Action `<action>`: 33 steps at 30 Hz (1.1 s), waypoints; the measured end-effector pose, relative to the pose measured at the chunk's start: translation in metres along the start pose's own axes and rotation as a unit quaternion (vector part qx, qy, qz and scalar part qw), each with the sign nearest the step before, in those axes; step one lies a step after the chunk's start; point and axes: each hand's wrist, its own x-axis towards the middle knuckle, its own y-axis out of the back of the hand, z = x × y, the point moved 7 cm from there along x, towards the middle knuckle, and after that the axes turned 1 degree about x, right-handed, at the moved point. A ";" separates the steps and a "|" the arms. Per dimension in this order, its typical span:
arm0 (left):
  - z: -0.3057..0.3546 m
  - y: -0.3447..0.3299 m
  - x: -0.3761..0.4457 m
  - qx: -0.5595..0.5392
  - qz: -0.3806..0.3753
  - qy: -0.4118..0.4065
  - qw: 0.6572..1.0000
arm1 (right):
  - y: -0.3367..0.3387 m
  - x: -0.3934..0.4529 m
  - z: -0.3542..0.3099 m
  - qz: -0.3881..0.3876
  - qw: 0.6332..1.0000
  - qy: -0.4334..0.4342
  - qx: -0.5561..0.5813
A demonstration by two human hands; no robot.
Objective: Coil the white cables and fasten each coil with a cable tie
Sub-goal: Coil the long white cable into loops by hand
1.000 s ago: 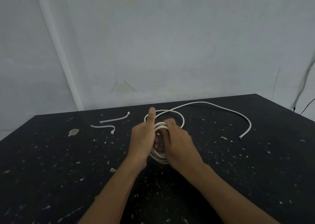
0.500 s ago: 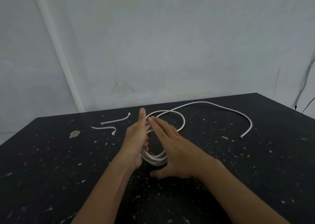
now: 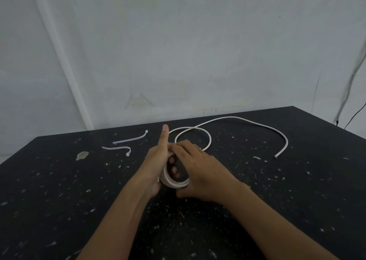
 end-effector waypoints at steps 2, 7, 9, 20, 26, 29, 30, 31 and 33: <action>0.003 -0.003 -0.004 -0.058 -0.029 0.005 0.998 | 0.002 0.000 0.001 0.026 1.000 0.000 0.017; 0.013 0.004 -0.005 -0.086 0.028 -0.068 0.994 | 0.000 -0.005 0.008 0.019 0.957 -0.019 0.290; 0.015 0.006 -0.005 -0.116 0.036 -0.085 0.989 | 0.006 -0.005 0.014 0.057 0.920 -0.055 0.384; 0.011 -0.005 -0.011 -0.116 0.080 -0.110 0.984 | -0.006 -0.001 0.023 0.113 0.963 -0.109 0.220; 0.020 0.001 -0.013 -0.045 0.142 -0.177 0.973 | 0.004 -0.007 0.027 0.229 0.868 -0.113 0.425; 0.014 -0.004 -0.007 -0.098 0.081 -0.115 0.985 | 0.008 -0.008 0.031 0.267 0.801 -0.133 0.520; 0.009 -0.008 -0.005 -0.128 0.035 -0.086 0.987 | 0.007 -0.008 0.032 0.266 0.785 -0.146 0.541; 0.006 -0.013 -0.003 -0.148 -0.018 -0.065 0.987 | 0.005 -0.009 0.031 0.254 0.771 -0.159 0.562; 0.005 -0.021 -0.003 -0.140 -0.098 -0.048 0.984 | -0.002 -0.009 0.030 0.221 0.728 -0.183 0.622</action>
